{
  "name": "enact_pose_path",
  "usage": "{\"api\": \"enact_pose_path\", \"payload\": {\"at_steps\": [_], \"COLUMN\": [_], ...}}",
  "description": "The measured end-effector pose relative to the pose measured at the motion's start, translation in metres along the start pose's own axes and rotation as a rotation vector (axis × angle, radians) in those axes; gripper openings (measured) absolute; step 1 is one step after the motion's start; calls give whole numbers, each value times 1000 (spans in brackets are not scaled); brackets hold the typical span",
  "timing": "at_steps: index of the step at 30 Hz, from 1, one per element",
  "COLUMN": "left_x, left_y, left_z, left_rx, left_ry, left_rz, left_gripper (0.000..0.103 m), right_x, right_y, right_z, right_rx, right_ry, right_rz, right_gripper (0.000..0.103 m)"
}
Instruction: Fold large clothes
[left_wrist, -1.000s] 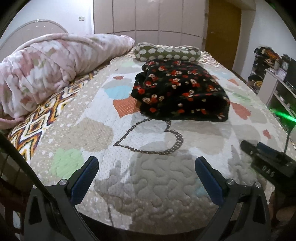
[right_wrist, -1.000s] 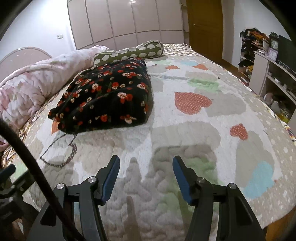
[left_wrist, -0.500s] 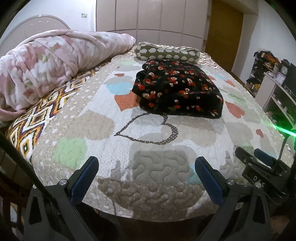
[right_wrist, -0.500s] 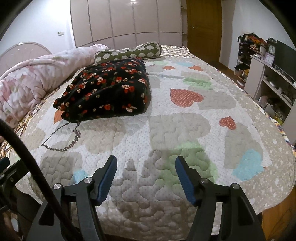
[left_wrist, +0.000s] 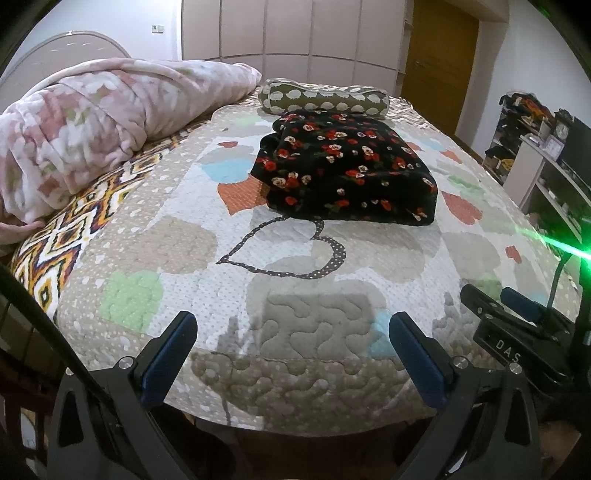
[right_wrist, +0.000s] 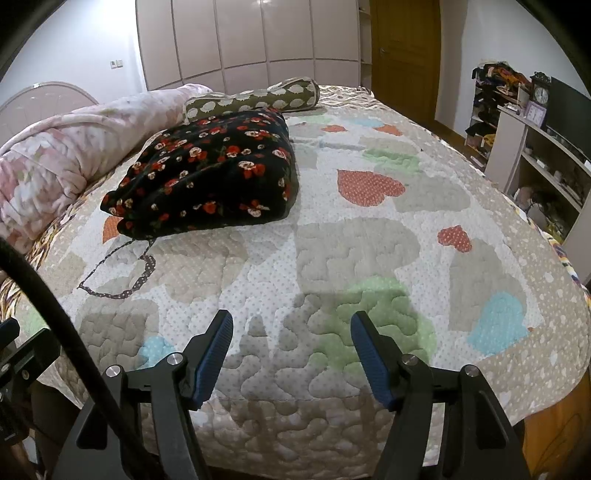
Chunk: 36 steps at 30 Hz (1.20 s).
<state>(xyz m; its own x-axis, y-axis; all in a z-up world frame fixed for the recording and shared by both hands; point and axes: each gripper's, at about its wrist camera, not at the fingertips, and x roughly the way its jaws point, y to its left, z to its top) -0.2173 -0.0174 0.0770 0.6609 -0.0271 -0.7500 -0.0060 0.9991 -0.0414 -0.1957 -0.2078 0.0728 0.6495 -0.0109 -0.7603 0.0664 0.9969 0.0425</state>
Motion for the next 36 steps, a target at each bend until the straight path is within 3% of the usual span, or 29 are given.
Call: {"api": "enact_pose_path", "payload": {"at_steps": [36], "left_x": [9], "left_y": [-3], "left_z": [0], "left_rx": [6], "left_ry": [40], "left_rz": [-14], "left_gripper": [103], "right_x": [6], "right_y": [1], "right_z": [-2], "right_rx": [-3], "right_ry": [18], "right_rz": [-6], "right_gripper": [71]}}
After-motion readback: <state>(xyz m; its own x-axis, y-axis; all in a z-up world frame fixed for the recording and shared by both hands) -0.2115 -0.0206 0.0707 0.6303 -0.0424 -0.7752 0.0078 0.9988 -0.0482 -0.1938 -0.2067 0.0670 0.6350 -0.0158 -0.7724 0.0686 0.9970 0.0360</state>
